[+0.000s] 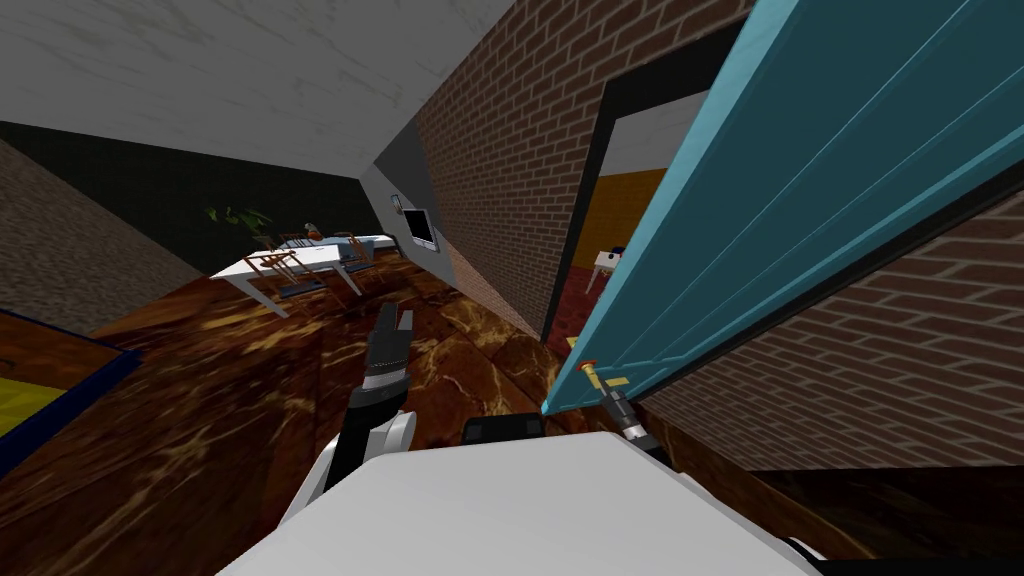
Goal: Pull the door open
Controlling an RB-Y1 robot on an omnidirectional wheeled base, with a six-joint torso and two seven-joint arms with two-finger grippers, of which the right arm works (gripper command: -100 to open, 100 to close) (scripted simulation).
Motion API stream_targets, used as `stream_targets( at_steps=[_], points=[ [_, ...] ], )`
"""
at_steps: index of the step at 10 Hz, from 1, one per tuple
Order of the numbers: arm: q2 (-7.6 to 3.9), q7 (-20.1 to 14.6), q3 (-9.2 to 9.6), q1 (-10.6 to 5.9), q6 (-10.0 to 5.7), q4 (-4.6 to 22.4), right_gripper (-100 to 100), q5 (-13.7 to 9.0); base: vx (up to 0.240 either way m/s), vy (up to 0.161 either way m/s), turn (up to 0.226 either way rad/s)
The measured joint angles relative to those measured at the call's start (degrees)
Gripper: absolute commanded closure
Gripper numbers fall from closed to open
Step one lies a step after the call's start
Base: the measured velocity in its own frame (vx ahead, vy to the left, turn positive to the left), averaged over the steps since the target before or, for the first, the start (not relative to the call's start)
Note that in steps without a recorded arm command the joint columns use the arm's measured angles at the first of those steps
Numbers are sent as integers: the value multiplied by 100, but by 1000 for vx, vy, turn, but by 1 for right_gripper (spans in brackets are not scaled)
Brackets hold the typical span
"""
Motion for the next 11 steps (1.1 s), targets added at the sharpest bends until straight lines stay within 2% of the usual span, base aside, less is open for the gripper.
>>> stream_targets(
  at_steps=[1,3,6,8,9,11],
  points=[
    [-22,-9,-11,-38,-97,147,100,-5,-192,-61,182],
    [-27,-14,-13,-41,-142,162,100,-5,-114,-24,55],
    [25,0,-44,-263,69,118,100,76,-222,-60,69],
    [93,42,-54,-518,49,394,100,148,-168,-47,39],
    [104,43,-50,-579,49,466,100,169,-38,-7,-15],
    [110,42,-55,-440,220,203,100,172,-73,-26,39]
  ],
)
